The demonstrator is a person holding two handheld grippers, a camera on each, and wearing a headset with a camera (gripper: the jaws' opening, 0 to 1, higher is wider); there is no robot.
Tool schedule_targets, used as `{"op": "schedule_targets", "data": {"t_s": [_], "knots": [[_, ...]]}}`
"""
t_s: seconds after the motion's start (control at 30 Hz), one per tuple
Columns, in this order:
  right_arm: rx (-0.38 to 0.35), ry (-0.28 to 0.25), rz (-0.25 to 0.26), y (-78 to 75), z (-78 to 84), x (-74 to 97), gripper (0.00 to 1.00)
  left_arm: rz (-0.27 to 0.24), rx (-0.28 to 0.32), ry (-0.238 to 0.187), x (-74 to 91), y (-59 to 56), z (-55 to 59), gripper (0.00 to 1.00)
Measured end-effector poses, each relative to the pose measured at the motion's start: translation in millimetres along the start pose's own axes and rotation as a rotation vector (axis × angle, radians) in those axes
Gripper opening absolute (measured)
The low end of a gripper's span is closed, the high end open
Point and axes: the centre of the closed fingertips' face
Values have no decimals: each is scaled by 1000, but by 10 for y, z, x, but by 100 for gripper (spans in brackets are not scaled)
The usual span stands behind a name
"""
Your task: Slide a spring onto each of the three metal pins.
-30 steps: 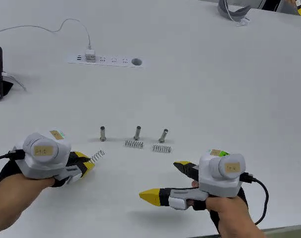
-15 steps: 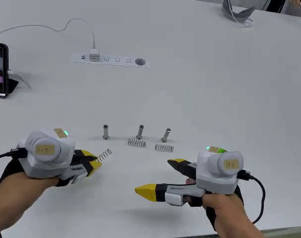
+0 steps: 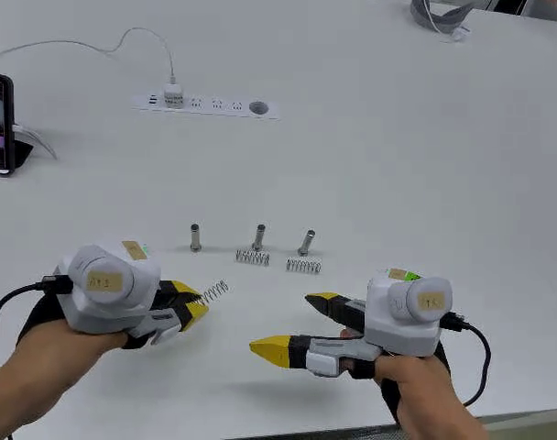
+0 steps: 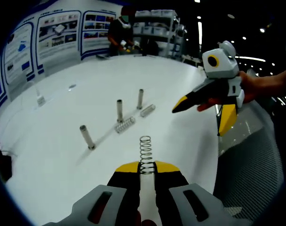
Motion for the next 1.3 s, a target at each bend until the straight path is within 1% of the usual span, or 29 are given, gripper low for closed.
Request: {"op": "schedule_targets", "data": {"t_s": [0.13,0.2,0.27,0.47,0.53,0.7,0.87,0.97,1.03,1.1,1.2,1.23,1.3], "knots": [[-12,-11,-16,22,-16,-4,77,20,-12,-4,-39,-73,-50,10],[-21,-25,-25,39,-39,-6,75,30,-26,-5,-52,-109,-68,10],[-30,-35,-37,62,-58,-6,74,41,-29,-14,-54,-148,-99,10],[-50,-59,-64,105,-110,-2,67,67,-54,-10,-104,-269,-117,10],[-60,-66,-77,131,-127,-4,63,81,-60,-15,-113,-320,-135,10],[-77,-73,-98,165,-143,-13,56,100,-72,-22,-133,-422,-188,10],[-101,-74,-120,188,-125,-23,50,118,-85,-32,-147,-513,-246,10],[-137,-94,-135,189,-134,-16,44,126,-94,-38,-145,-555,-277,10],[-184,-109,-161,207,-144,-6,40,132,-99,-44,-136,-580,-306,10],[-201,-127,-172,204,-156,8,37,135,-108,-48,-129,-596,-332,10],[-220,-133,-187,220,-152,16,30,136,-116,-53,-122,-601,-361,10],[-221,-133,-188,227,-151,15,30,136,-117,-54,-121,-601,-367,10],[-206,-136,-177,218,-150,15,28,137,-122,-56,-116,-605,-379,10]]}}
Point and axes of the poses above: the centre of the closed fingertips' face, and the gripper's own axes: x roughly backward along the fingers, y roughly to its left, z roughly out of its underside, and after that the axes turned 7 degrees about -x, right-handed
